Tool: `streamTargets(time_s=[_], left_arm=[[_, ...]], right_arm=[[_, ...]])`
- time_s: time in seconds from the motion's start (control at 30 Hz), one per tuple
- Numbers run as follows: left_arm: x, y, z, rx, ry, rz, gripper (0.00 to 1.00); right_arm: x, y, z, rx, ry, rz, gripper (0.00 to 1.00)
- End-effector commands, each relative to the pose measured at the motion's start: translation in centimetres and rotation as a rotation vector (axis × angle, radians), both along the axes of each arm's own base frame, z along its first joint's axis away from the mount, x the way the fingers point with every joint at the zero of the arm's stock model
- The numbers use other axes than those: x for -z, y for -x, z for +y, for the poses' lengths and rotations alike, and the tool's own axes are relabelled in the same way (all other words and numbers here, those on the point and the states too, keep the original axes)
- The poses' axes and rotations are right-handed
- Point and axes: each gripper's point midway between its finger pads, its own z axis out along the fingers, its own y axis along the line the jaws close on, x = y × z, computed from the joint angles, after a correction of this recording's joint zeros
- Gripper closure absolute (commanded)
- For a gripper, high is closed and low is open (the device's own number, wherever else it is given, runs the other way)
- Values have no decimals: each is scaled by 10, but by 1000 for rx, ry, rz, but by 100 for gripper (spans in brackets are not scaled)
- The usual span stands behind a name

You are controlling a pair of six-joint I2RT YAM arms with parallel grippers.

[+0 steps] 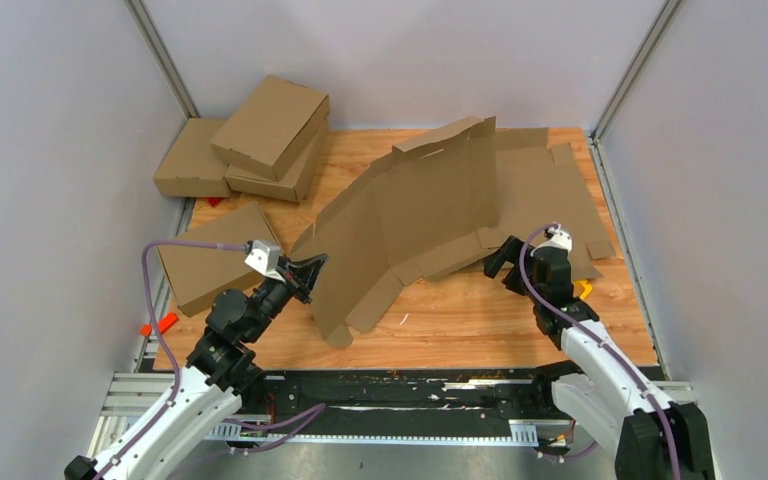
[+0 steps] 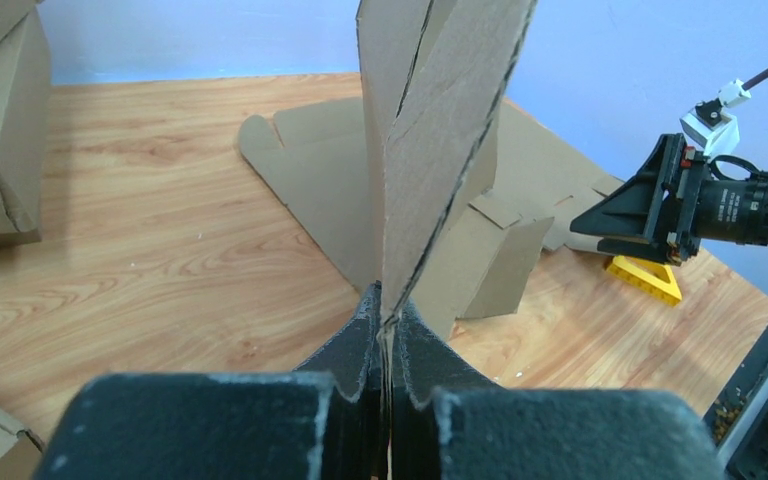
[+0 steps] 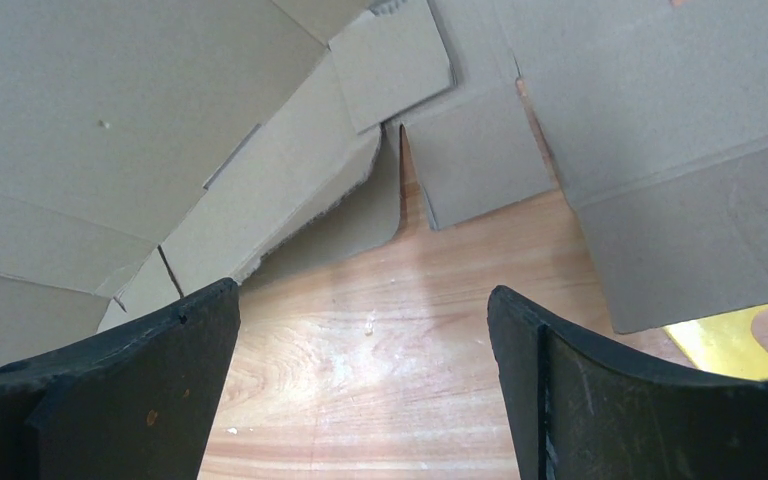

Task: Fold the paper box

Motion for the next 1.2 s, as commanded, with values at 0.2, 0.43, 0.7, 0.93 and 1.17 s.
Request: streamTargets(time_s=[0.2,0.43,0.7,0.93,1.17], left_arm=[[-4,1,0,4,-51,-14,100],[-5,2,1,6,-56,-27,100],[-8,-7,14,-78,-78,-17,100],[-11,-14,20,-127,-98,-24,100],[-8,-13,21,-131,-95,-31,100]], right_arm=[[-31,-20,34,-103,-205,-135,5],[-75,-56,54,9,-108,-408,0],[-67,-74,119,-149,-23,-429,0],[-36,-79,184,-310,34,-426,0],[5,-93,226,-442,139,-329,0]])
